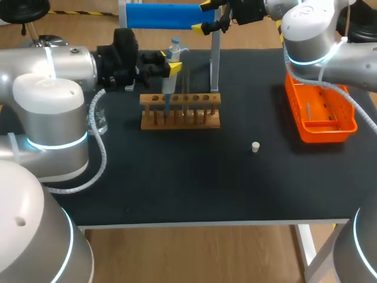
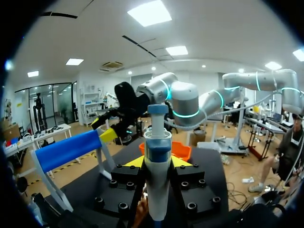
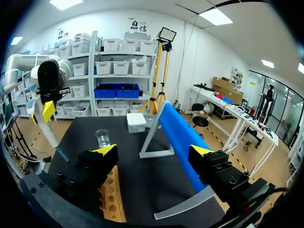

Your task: Invert the test tube, pick up the pipette, mount the tip to pipette, aspirate from beaker and dispense into the tube, eject the tip, return the pipette, and cap with the stopper.

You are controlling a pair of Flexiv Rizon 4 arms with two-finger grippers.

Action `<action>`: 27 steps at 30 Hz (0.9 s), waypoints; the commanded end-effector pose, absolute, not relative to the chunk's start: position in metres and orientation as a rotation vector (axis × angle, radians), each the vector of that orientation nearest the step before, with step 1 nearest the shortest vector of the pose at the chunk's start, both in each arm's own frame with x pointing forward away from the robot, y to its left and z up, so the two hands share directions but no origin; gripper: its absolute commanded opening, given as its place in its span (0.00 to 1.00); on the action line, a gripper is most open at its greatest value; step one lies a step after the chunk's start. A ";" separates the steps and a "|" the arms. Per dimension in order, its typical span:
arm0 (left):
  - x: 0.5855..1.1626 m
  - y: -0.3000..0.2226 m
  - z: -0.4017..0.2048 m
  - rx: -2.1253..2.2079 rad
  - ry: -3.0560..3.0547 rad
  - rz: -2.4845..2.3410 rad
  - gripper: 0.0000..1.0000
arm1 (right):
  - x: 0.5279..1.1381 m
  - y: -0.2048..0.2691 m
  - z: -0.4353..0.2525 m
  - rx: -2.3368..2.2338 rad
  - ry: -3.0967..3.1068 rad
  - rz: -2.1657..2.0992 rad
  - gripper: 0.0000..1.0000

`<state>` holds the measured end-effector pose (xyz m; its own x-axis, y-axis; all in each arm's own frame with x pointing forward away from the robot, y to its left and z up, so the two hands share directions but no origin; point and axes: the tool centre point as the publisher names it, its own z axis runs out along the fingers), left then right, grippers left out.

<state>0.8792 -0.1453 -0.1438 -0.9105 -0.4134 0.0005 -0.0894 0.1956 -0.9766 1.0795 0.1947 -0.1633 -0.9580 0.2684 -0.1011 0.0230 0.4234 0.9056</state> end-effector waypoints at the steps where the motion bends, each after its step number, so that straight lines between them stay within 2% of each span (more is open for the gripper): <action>1: 0.889 -0.126 -0.141 -0.487 2.242 -1.758 0.00 | 1.080 0.194 -0.163 0.255 2.452 1.550 1.00; 13: 0.945 -0.089 -0.143 -0.594 2.238 -1.655 0.00 | 1.080 0.194 -0.163 0.255 2.452 1.550 1.00; 27: 0.994 -0.077 -0.146 -0.737 2.236 -1.527 0.00 | 1.080 0.194 -0.163 0.255 2.452 1.550 1.00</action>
